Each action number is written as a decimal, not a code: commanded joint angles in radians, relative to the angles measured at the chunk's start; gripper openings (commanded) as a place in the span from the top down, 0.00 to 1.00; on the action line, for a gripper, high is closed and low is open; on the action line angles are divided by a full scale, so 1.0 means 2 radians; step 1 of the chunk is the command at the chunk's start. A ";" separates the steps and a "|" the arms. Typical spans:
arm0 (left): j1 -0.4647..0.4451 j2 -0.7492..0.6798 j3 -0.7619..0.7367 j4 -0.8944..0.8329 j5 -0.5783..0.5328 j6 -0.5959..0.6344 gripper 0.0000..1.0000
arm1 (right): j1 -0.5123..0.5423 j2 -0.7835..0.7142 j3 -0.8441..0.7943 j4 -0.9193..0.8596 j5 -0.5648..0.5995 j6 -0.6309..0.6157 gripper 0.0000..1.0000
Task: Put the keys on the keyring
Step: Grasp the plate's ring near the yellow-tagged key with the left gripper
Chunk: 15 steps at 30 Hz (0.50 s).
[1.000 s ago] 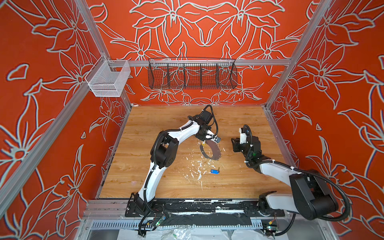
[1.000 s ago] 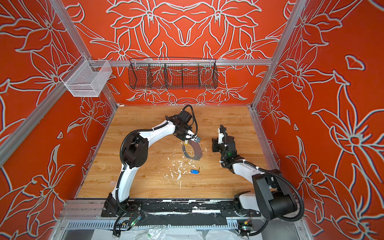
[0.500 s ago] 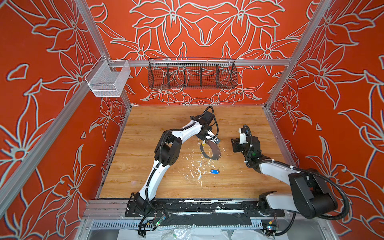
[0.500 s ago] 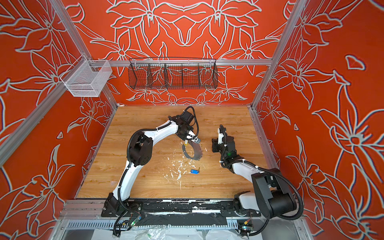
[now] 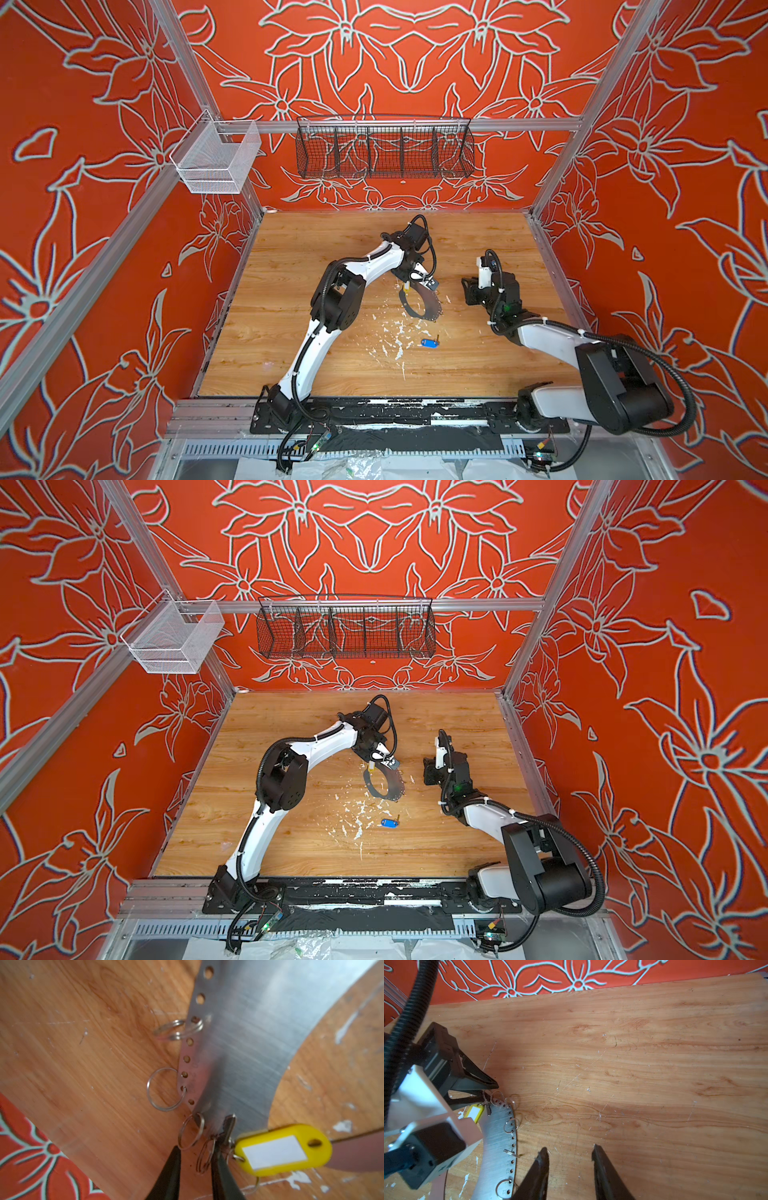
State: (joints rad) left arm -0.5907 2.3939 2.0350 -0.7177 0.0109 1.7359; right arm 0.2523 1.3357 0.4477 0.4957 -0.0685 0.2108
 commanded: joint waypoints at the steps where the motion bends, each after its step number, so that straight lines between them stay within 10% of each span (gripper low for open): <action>1: -0.002 0.014 0.010 -0.027 0.002 0.017 0.78 | -0.002 0.005 0.016 -0.007 -0.006 0.004 0.63; 15: -0.001 0.016 0.029 -0.061 0.004 0.006 1.00 | -0.001 0.008 0.019 -0.010 -0.007 0.005 0.62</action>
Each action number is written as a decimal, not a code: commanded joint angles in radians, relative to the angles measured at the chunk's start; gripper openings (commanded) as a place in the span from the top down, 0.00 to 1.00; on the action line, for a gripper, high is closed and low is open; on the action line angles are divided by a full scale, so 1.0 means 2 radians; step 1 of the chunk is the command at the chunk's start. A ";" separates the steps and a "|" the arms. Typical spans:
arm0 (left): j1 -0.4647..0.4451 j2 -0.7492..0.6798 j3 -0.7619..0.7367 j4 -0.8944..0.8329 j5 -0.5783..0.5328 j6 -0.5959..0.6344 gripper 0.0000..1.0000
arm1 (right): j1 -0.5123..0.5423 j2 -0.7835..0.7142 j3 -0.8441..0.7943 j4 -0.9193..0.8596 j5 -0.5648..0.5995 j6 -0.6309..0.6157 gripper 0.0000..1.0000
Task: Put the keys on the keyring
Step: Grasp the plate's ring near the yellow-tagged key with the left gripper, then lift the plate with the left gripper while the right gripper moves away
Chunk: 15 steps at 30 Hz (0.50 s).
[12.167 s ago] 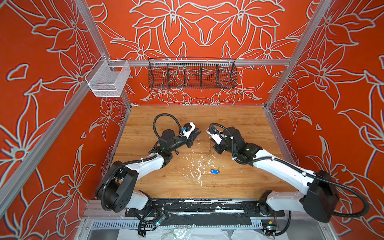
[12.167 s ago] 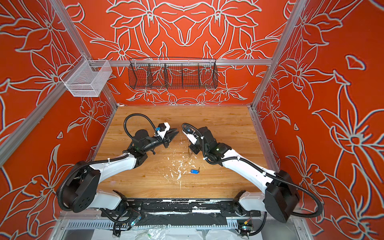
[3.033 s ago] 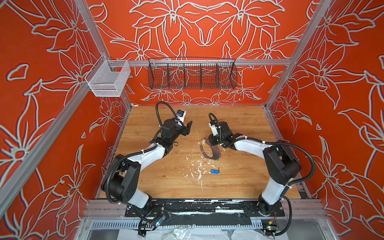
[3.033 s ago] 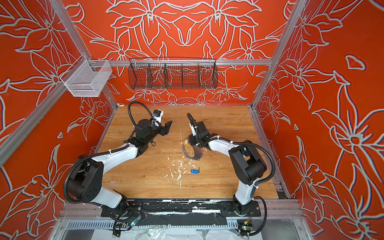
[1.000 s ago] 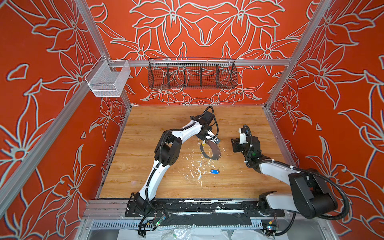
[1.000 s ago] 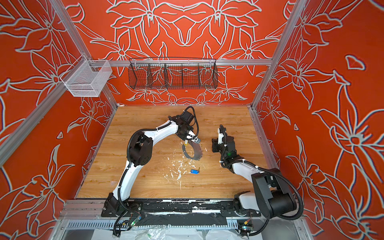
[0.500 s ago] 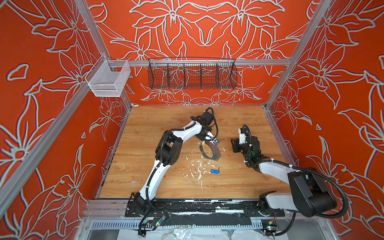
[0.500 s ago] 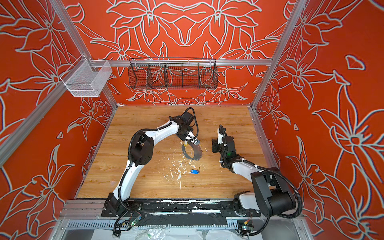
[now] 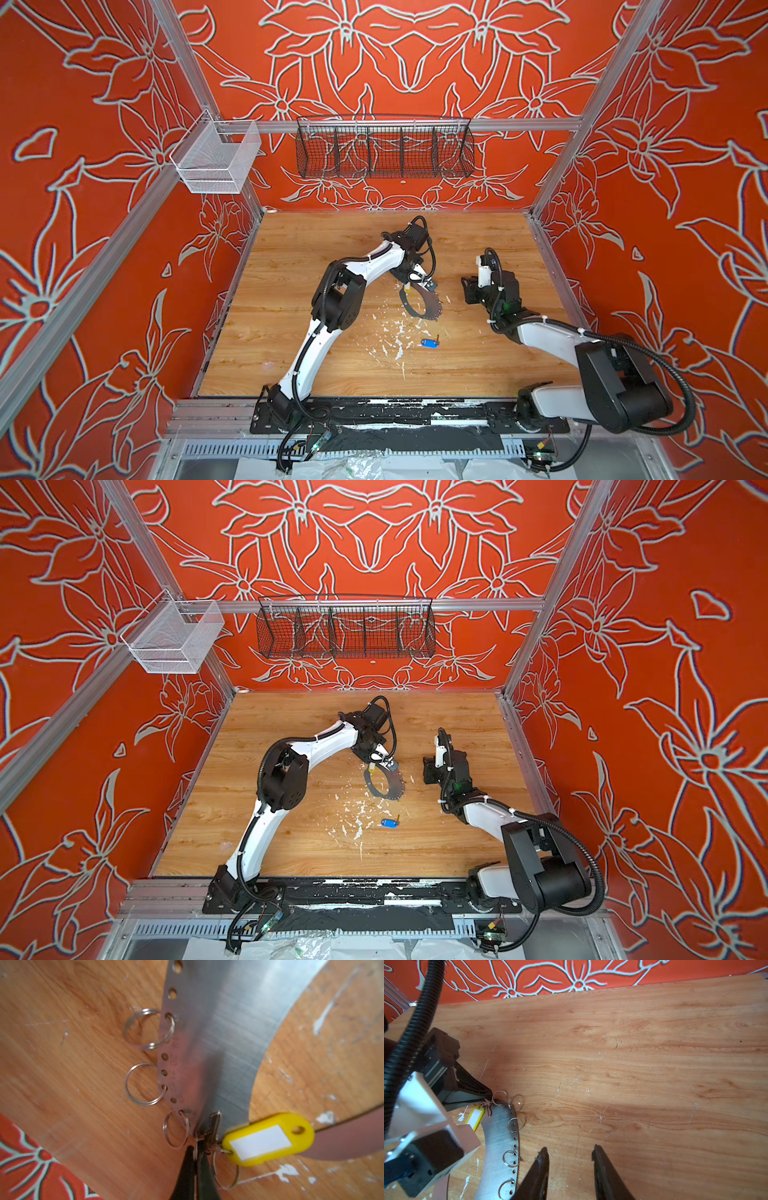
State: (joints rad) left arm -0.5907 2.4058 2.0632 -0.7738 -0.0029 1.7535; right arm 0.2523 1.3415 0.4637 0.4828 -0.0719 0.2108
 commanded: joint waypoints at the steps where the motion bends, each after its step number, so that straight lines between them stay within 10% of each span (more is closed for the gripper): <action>1: 0.000 0.008 0.020 -0.038 0.019 -0.009 1.00 | -0.001 0.005 0.011 -0.003 -0.005 0.004 0.62; 9: 0.029 -0.104 -0.022 0.006 0.196 -0.154 1.00 | -0.003 -0.011 -0.006 0.014 0.010 0.012 0.58; 15: 0.040 -0.183 -0.068 0.086 0.221 -0.318 1.00 | -0.011 -0.025 -0.023 0.031 0.021 0.025 0.56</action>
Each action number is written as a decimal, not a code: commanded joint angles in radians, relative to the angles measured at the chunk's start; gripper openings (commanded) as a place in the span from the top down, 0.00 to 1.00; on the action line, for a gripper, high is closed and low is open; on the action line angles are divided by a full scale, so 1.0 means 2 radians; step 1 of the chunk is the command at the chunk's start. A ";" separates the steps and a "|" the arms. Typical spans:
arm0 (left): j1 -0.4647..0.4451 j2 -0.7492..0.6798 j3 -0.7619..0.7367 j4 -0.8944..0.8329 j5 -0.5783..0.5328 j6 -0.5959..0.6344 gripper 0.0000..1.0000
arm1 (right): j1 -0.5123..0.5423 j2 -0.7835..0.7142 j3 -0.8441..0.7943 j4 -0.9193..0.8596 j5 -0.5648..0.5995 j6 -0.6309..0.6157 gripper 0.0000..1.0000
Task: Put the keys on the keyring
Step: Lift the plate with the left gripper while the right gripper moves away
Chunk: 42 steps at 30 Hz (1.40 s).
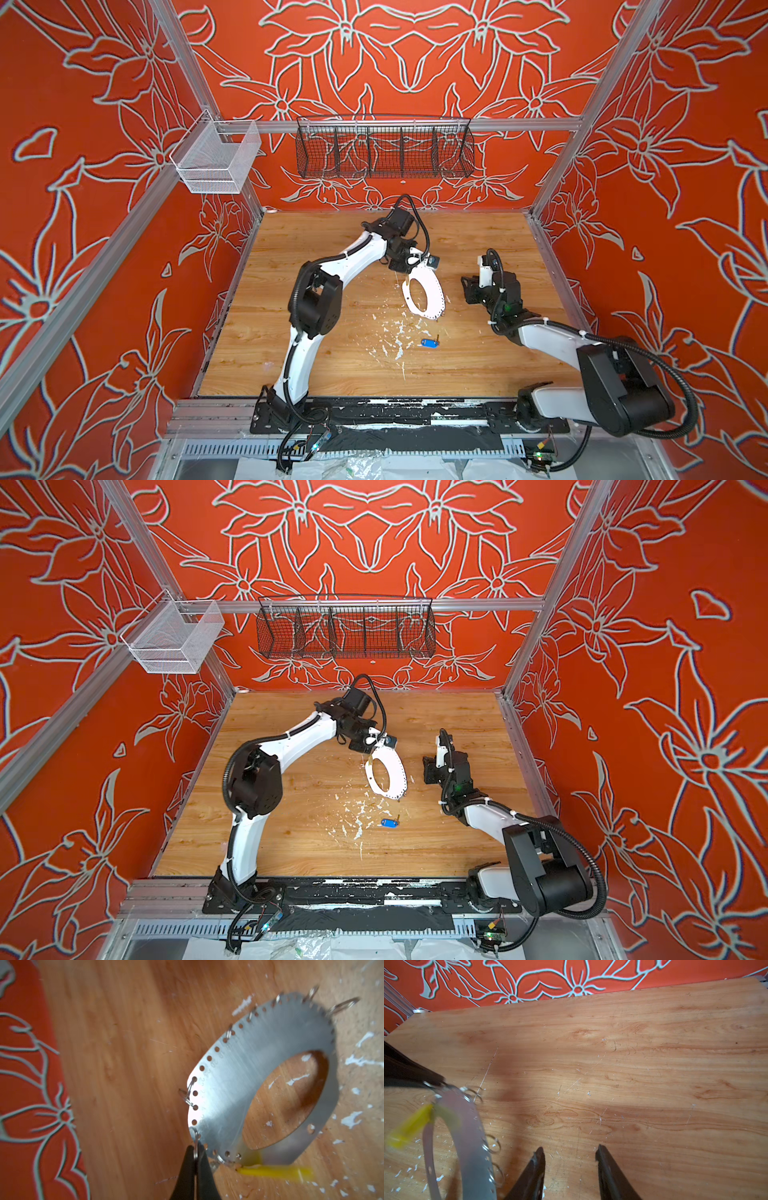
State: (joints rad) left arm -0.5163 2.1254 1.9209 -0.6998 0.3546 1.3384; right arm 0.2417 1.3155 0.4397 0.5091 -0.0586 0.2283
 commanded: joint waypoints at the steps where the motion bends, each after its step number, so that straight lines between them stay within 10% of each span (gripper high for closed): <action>1: 0.006 -0.051 0.007 0.052 0.039 -0.139 1.00 | -0.007 -0.014 -0.014 0.021 0.016 0.020 0.56; 7: 0.028 -0.072 0.035 0.045 0.018 -0.415 1.00 | -0.017 -0.022 -0.025 0.031 0.025 0.036 0.54; 16: 0.153 -0.082 -0.064 0.184 0.334 -0.744 1.00 | -0.019 -0.019 -0.019 0.014 0.056 0.052 0.53; 22: 0.131 -0.156 -0.167 0.237 0.176 -0.682 1.00 | -0.019 -0.016 -0.018 0.014 0.059 0.054 0.53; 42: 0.065 -0.310 -0.509 0.607 0.210 -0.488 1.00 | -0.019 -0.009 -0.002 -0.014 0.073 0.066 0.47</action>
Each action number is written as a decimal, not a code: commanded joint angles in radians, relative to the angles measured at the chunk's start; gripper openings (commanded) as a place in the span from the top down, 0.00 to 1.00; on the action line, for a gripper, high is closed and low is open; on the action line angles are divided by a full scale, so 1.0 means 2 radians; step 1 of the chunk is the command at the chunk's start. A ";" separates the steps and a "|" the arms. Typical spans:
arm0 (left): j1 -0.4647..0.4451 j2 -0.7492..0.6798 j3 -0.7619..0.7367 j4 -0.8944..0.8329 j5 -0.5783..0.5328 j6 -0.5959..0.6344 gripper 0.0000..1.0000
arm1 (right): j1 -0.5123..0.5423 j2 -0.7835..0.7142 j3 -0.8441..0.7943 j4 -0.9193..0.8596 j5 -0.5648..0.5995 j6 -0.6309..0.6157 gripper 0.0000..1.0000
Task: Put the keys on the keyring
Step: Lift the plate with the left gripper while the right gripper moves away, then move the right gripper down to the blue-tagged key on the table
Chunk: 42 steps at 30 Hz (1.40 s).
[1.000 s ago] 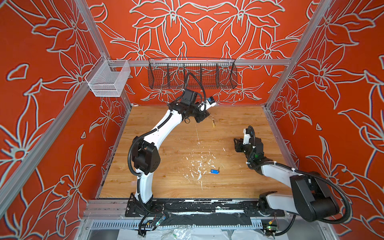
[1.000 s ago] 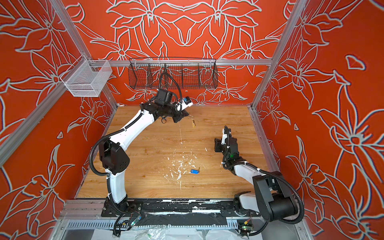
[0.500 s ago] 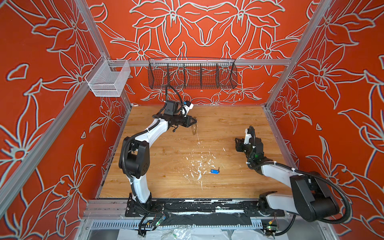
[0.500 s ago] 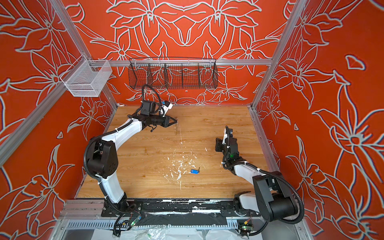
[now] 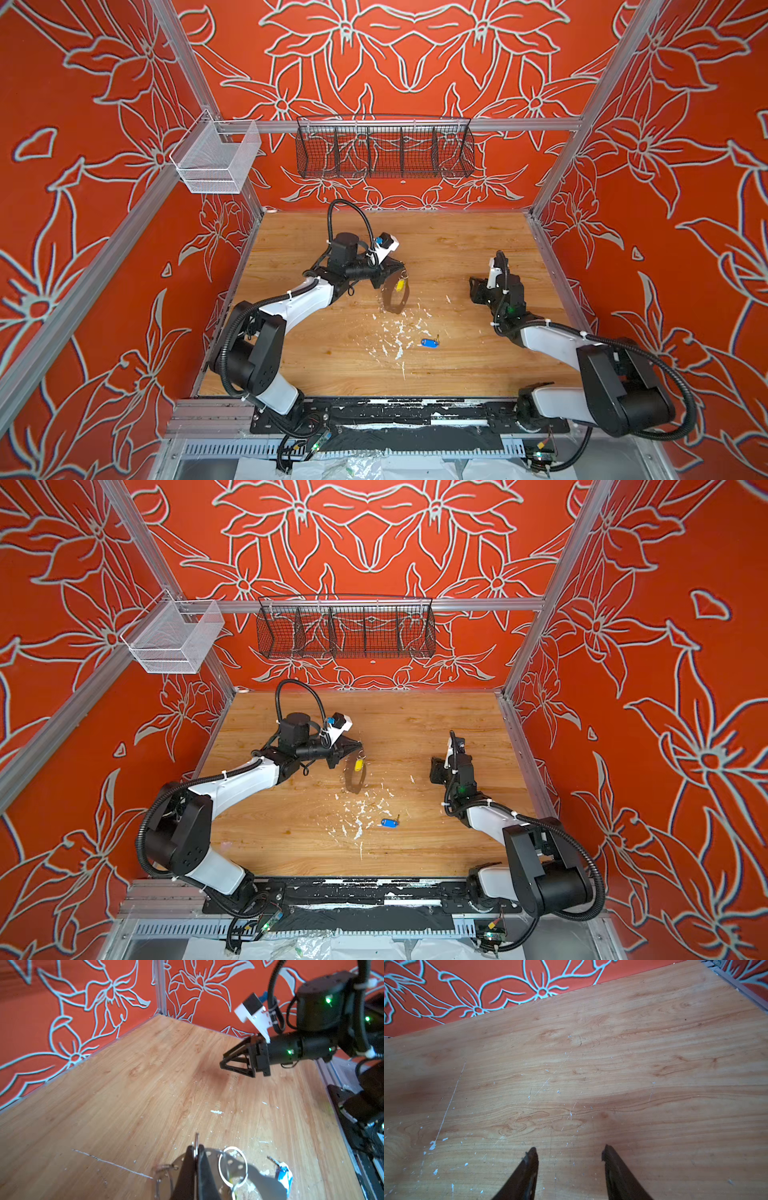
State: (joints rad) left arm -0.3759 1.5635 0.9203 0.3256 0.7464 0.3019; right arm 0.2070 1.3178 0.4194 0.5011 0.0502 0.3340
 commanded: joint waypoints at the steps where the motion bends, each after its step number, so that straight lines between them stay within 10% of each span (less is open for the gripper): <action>1: -0.007 -0.033 -0.006 0.087 0.013 0.031 1.00 | -0.002 -0.013 0.006 -0.011 0.019 0.014 0.47; 13: -0.030 -0.053 -0.010 0.079 -0.036 0.019 1.00 | -0.001 -0.169 0.051 -0.290 -0.014 0.197 0.43; 17: -0.034 -0.050 -0.011 0.097 -0.056 -0.012 1.00 | 0.014 -0.235 0.011 -0.253 -0.121 0.214 0.64; 33: -0.037 -0.076 -0.026 0.093 -0.109 -0.012 1.00 | 0.302 -0.142 0.018 -0.335 0.085 0.086 0.68; 42: -0.037 -0.074 -0.026 0.097 -0.113 -0.008 1.00 | 0.397 -0.063 0.036 -0.360 0.175 0.136 0.70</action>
State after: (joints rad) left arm -0.4454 1.4330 0.8597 0.4805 0.5236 0.2699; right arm 0.9627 1.1824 0.4507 -0.1680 0.2794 0.5541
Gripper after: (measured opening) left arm 0.047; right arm 0.296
